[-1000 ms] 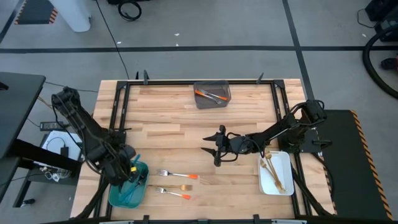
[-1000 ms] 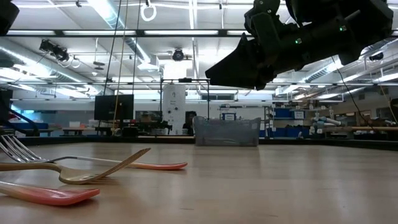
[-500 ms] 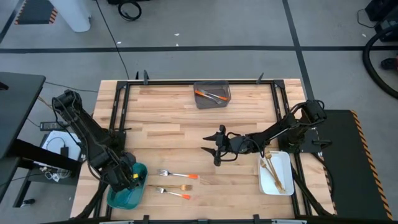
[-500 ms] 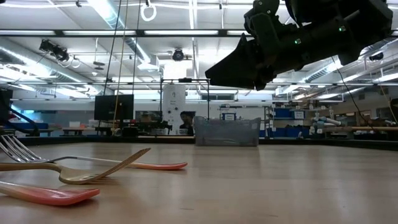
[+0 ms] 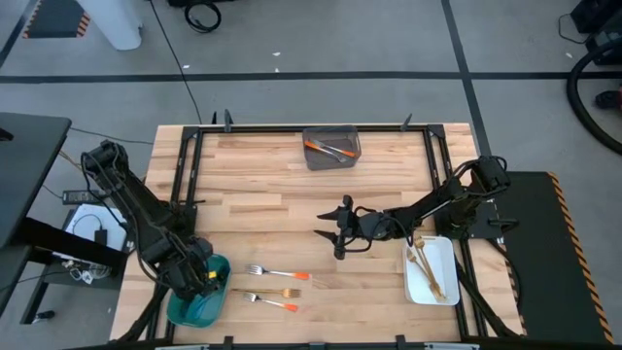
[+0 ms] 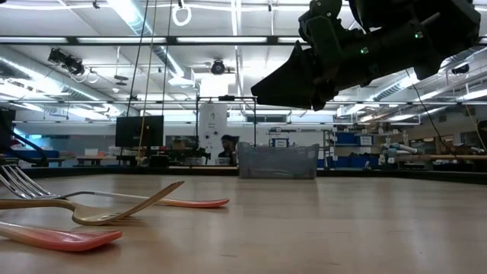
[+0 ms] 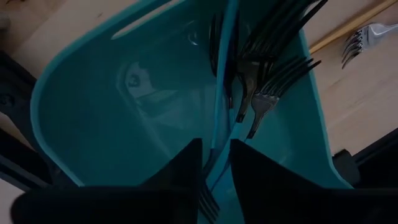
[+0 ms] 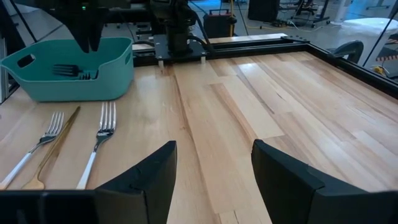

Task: Sort silverware by color (type)
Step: Put the orange fork into the black bin

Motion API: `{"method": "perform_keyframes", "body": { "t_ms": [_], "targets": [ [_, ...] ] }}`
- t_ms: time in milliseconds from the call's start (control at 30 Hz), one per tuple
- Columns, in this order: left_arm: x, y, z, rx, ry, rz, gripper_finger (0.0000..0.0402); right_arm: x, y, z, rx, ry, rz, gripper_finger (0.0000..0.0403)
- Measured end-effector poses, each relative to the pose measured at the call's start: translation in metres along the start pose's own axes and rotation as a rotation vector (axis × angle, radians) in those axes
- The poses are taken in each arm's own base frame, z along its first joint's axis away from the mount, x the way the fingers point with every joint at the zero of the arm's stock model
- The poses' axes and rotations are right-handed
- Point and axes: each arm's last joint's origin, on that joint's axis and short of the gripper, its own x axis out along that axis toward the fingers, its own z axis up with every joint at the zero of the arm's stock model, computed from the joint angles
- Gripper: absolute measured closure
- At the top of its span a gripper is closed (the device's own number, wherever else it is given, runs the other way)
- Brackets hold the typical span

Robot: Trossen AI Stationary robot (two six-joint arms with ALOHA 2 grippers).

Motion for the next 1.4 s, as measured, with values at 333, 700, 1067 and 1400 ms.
{"method": "perform_keyframes", "body": {
  "t_ms": [333,700,1067,1400],
  "targets": [
    [0.0,-0.004,-0.001,0.016,0.009,-0.038,0.029,0.0,0.0,0.0,0.0,0.001,0.002,0.019],
    [-0.025,-0.027,0.003,0.146,-0.108,-0.204,0.0291,0.0,-0.001,0.0,0.007,0.0,0.001,0.019],
    [-0.034,-0.04,0.023,0.243,-0.278,-0.257,0.0292,0.0,0.0,0.0,0.031,0.007,0.037,0.019],
    [-0.04,-0.054,0.046,0.331,-0.388,-0.339,0.0292,0.0,0.002,-0.004,0.081,0.054,0.074,0.019]
  ]
}}
